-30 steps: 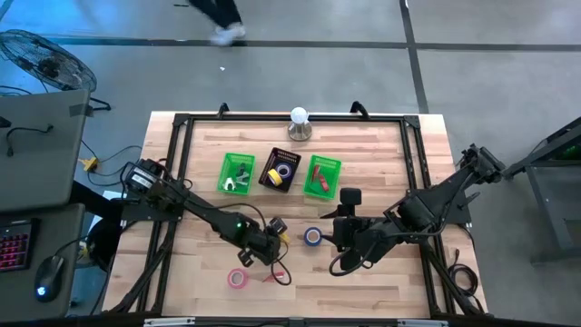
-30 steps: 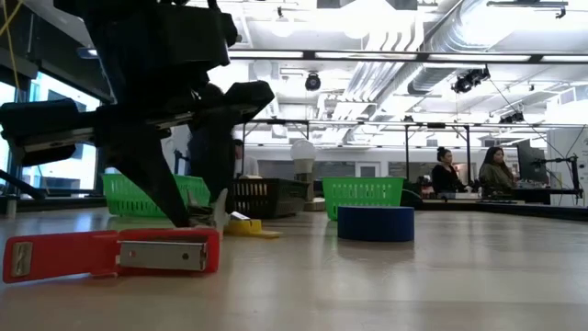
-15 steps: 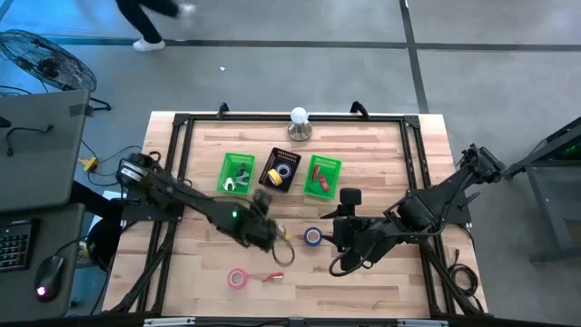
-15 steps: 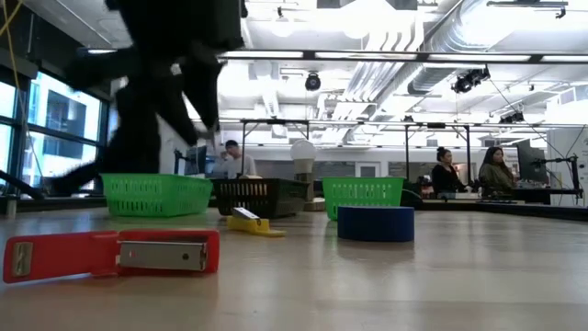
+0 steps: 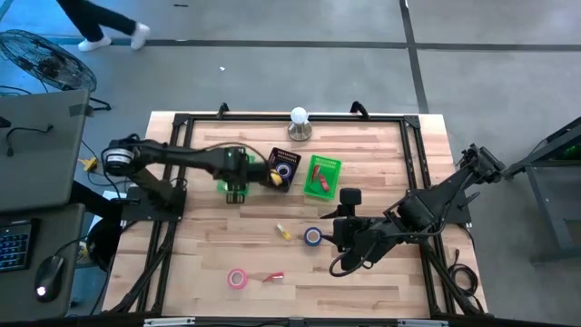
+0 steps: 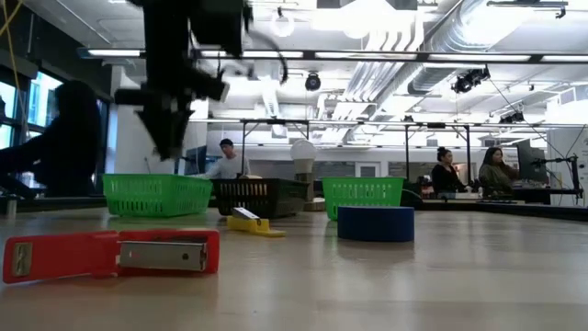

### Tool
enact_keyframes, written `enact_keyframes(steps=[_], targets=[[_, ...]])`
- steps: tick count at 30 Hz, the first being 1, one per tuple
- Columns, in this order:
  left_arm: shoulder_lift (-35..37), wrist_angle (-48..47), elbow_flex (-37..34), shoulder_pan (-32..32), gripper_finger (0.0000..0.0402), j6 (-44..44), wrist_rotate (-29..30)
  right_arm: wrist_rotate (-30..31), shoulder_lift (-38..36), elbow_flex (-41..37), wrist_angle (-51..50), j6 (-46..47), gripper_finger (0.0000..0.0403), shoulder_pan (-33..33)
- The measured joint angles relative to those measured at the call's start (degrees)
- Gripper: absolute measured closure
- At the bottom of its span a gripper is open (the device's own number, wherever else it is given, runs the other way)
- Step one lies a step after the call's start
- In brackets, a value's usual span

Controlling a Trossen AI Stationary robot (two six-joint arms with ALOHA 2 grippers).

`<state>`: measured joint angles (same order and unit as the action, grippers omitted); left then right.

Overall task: Pick and place Stapler, Stapler remover, tape
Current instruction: Put the gray staple remover into the left green bin, then put the blue tape into the black bin

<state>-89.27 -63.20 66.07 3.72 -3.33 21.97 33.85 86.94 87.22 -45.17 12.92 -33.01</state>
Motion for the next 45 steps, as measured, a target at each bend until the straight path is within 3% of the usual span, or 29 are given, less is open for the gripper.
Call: enact_keyframes(steps=[4, 8, 16, 21, 25, 30, 39, 45], targets=[[-0.05, 4.32, -4.2, 5.42, 0.0273, -2.04, -4.66, -0.09, 0.0, 0.0, -0.02, 0.23, 0.0204, -0.02], [-0.02, 5.97, -5.66, 7.93, 0.0269, 1.73, -6.95, -1.51, 0.0, 0.0, -0.29, 0.32, 0.0204, 0.0], [-0.02, 6.16, -5.03, 6.65, 0.0098, 4.08, -9.74, -4.48, 0.0, 0.0, -0.7, -0.42, 0.0204, 0.0], [-0.02, 5.95, -5.01, 5.69, 0.0038, 7.26, -10.11, -4.22, 0.6, 0.04, -2.37, -0.43, 0.0204, 0.02], [0.82, 4.79, -4.98, 3.48, 0.0028, 10.39, -11.35, -3.95, 4.05, 0.07, -7.61, 1.21, 0.0204, 1.68], [2.56, 3.89, -4.92, -1.8, 0.0026, 14.68, -13.33, -8.75, 12.32, 0.05, -13.63, 5.56, 0.0204, 6.81], [7.0, 4.0, -3.44, -14.78, 0.0026, 24.06, -13.49, -22.08, 24.61, 0.04, -11.89, -0.28, 0.0204, 14.25], [7.82, 4.95, -2.13, -23.31, 0.0025, 27.03, -5.98, -26.02, 28.59, 0.04, -7.54, -2.87, 0.0204, 16.81]])
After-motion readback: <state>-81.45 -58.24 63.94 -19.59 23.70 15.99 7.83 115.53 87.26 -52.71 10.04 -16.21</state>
